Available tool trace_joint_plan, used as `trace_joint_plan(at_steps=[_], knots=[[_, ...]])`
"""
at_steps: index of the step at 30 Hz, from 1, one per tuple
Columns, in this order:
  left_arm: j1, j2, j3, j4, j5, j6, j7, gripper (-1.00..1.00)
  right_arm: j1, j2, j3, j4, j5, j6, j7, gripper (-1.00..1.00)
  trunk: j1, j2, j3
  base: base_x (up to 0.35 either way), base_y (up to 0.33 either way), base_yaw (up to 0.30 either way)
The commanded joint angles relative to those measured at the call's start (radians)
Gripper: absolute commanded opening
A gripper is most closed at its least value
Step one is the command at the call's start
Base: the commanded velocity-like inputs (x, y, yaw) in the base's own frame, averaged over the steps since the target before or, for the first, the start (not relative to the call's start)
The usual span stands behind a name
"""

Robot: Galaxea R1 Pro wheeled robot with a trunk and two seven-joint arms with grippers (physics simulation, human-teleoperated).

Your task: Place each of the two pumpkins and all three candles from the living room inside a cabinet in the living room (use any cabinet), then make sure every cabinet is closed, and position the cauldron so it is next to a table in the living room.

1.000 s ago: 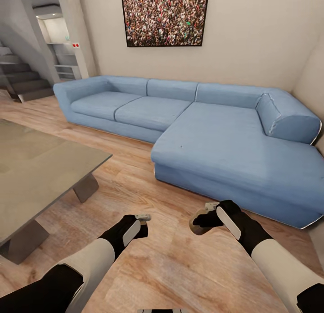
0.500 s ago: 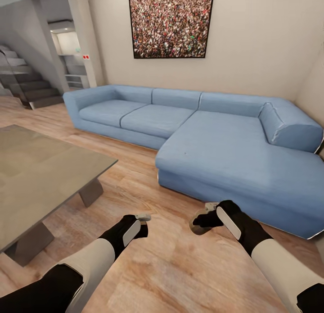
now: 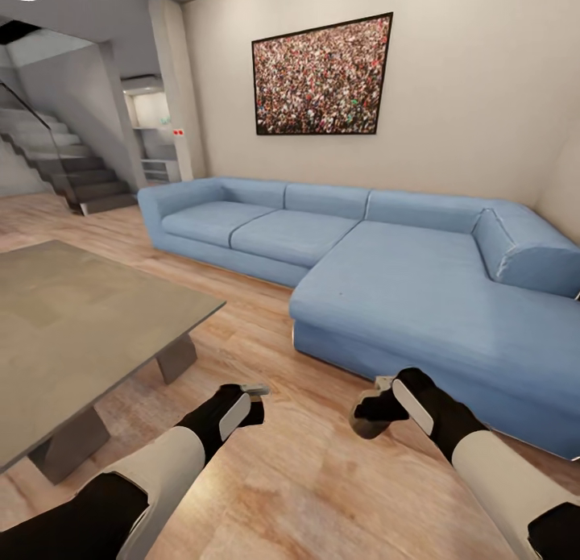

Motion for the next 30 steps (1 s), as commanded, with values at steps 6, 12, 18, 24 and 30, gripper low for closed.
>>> trace_joint_plan(at_steps=[6,12,18,24,30], knots=[[0.000,0.013,-0.005,-0.002,0.013,0.003,0.008,-1.00,-0.001,-0.001,0.005,0.014,-0.011,0.001,-0.007,-1.00,-0.003,0.001,0.031,0.000,0.000,0.167],[0.000,0.018,-0.005,-0.002,0.012,0.003,0.009,-1.00,-0.002,-0.001,0.005,0.025,-0.011,0.001,-0.007,-1.00,-0.004,0.002,0.047,0.000,0.000,0.180],[0.000,0.022,-0.003,-0.002,0.012,0.003,0.008,-1.00,-0.003,-0.001,0.005,0.056,-0.012,0.001,-0.007,-1.00,-0.004,0.002,0.047,0.000,0.000,0.035],[0.000,0.022,-0.003,-0.002,0.013,0.003,0.007,-1.00,-0.004,-0.001,0.005,0.068,-0.011,-0.007,-0.007,-1.00,-0.004,0.002,0.047,0.000,0.000,0.002],[0.000,0.021,-0.003,-0.001,0.013,0.003,0.007,-1.00,-0.004,0.001,0.006,0.112,-0.011,-0.064,-0.007,-1.00,-0.004,0.002,0.047,0.000,0.000,0.000]])
